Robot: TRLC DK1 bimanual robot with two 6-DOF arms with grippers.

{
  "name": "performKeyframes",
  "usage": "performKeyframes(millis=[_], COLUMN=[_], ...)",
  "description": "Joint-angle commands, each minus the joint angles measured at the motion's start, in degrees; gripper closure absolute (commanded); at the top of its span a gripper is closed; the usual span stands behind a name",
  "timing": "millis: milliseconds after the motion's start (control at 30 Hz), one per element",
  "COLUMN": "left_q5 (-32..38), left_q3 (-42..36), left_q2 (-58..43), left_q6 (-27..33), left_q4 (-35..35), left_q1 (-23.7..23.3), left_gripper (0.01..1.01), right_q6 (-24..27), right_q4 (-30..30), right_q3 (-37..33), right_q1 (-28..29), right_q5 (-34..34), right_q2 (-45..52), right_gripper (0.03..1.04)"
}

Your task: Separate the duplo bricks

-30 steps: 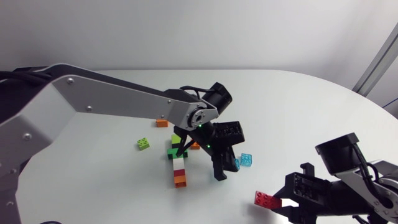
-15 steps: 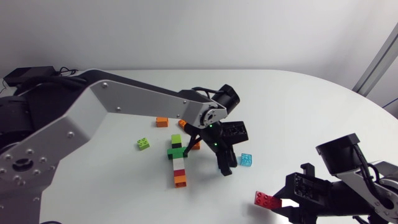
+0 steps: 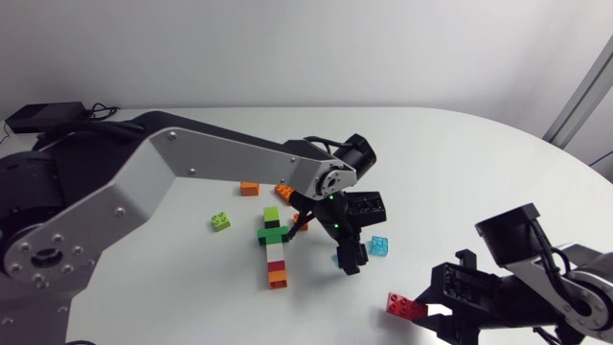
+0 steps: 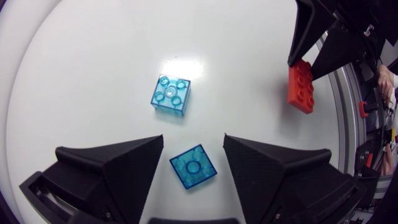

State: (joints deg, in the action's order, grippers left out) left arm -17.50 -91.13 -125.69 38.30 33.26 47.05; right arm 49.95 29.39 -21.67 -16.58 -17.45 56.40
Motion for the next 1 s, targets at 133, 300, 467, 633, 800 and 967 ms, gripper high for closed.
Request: performKeyframes(millis=[133,300,467,633,800,967], left_q5=[0.27,0.18,0.18,0.18,-0.17,-0.43], left_q3=[3.77,8.78,13.96,18.36,22.49,27.15], left_q2=[7.21,12.31,17.76,23.74,29.62,34.19], left_q6=[0.10,0.89,1.07,1.33,1.86,3.00], left_q4=[0.67,0.23,-1.09,-1.97,-1.97,-2.05], left_q1=[-2.93,-4.77,-5.74,-7.50,-10.31,-13.56], left_gripper=[0.316,0.302,0.169,0.110,0.069,0.069], right_q6=[-1.17,-1.35,-2.93,-4.25,-7.50,-11.28], right_q4=[-8.29,-12.78,-13.65,-11.90,-8.91,-10.58], right_q3=[-3.99,-6.54,-8.04,-10.67,-14.98,-20.25], right_q1=[-0.56,-1.35,-4.69,-5.22,-9.26,-14.62], right_q5=[1.54,3.04,6.11,7.26,8.58,11.30], right_q2=[14.79,22.08,24.37,22.00,19.36,26.92], right_gripper=[0.89,0.88,0.54,0.23,0.13,0.13])
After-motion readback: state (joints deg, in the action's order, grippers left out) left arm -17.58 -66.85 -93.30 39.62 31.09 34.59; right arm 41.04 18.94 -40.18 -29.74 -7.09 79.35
